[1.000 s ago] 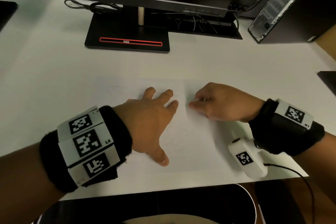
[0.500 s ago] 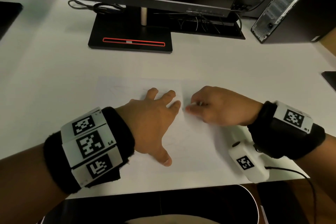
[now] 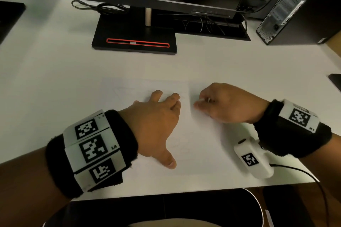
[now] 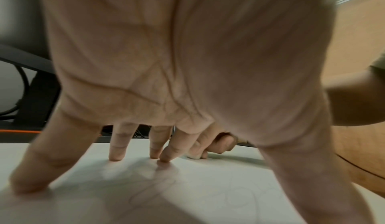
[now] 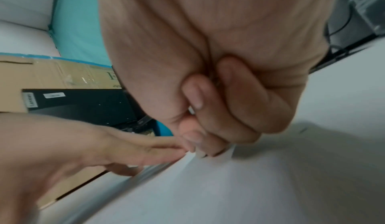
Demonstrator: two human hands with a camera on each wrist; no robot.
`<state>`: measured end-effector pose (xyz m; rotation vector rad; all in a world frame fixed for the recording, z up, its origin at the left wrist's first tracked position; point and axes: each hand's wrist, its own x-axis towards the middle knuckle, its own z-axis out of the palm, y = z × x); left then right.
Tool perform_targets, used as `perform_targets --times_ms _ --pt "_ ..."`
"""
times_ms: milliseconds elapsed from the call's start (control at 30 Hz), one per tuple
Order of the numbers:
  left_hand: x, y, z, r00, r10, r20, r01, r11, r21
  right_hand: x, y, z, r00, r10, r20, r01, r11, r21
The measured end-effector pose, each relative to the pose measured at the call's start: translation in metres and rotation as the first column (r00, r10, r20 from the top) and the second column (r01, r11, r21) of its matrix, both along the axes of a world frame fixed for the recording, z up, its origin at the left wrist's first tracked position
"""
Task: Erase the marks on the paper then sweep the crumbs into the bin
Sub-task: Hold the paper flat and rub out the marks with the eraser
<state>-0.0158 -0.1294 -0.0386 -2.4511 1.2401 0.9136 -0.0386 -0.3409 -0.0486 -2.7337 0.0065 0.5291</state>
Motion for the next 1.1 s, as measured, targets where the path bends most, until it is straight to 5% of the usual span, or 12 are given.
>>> perform_targets --times_ms 67,200,367,500,633,767,933,1100 --pt "0.000 0.000 0.000 1.000 0.000 -0.005 0.000 1.000 0.001 -0.003 0.007 -0.001 0.997 0.059 -0.042 -0.059 0.998 0.008" --pt "0.000 0.000 0.000 1.000 0.004 -0.003 -0.004 1.000 -0.002 0.008 -0.003 0.001 0.996 -0.078 0.042 0.078 0.997 -0.008" --pt "0.001 0.000 0.000 1.000 0.001 -0.003 -0.001 1.000 -0.012 0.003 0.010 -0.001 0.997 0.061 -0.045 -0.061 0.998 0.009" --pt "0.001 0.001 -0.002 1.000 0.000 -0.002 0.000 1.000 -0.016 0.012 -0.002 0.001 0.997 -0.067 0.040 0.067 0.998 0.007" --pt "0.001 0.000 -0.001 1.000 0.010 -0.013 -0.010 1.000 -0.011 0.002 0.009 0.002 0.993 0.095 -0.073 -0.094 0.995 0.023" --pt "0.001 0.000 -0.001 1.000 0.014 -0.018 -0.014 1.000 -0.008 0.011 -0.003 0.003 0.999 -0.029 0.016 0.029 1.000 0.013" --pt "0.001 0.001 0.000 1.000 0.014 -0.022 -0.014 1.000 -0.012 0.006 0.008 0.001 0.993 0.110 -0.053 -0.109 0.994 0.007" --pt "0.000 0.001 0.001 1.000 0.009 -0.017 -0.010 1.000 -0.012 0.020 -0.001 0.000 0.999 0.007 0.051 -0.006 1.000 -0.011"
